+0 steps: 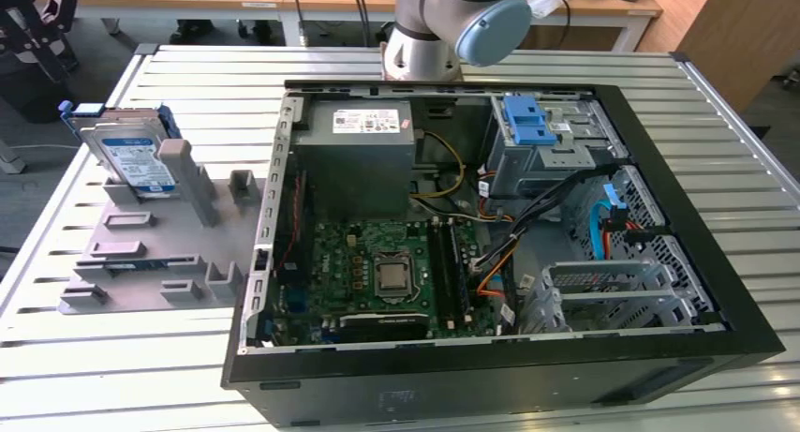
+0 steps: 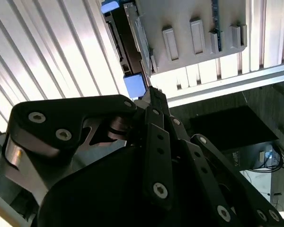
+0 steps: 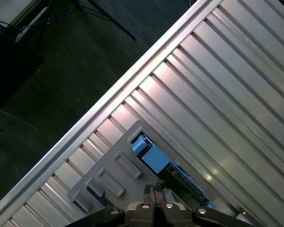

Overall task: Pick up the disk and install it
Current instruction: 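Pick up the disk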

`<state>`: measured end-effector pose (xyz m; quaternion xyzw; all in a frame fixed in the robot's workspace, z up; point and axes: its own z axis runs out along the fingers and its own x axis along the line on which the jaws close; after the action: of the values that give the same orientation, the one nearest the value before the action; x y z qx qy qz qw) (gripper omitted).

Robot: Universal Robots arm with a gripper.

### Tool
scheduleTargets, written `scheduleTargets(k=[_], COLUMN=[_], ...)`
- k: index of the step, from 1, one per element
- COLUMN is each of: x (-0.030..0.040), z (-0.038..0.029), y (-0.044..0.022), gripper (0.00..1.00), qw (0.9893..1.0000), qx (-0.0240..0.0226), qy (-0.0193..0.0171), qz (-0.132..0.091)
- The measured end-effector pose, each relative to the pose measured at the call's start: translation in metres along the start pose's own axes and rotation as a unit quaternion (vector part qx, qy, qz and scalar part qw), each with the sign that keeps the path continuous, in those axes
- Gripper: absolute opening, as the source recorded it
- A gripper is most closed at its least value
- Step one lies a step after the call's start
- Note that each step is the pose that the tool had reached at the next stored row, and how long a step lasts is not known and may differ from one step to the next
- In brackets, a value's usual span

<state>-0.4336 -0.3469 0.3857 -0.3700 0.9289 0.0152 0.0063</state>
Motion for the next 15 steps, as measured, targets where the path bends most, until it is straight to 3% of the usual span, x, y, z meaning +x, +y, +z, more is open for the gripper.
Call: scheduleTargets(k=[8, 15], x=[0.0000, 0.0000], z=[0.0001, 0.0002], y=[0.0000, 0.0000], gripper=[0.11, 0.11], qw=[0.9993, 0.9974], qx=[-0.0008, -0.0010], qy=[0.0008, 0.0011], qz=[-0.038, -0.072])
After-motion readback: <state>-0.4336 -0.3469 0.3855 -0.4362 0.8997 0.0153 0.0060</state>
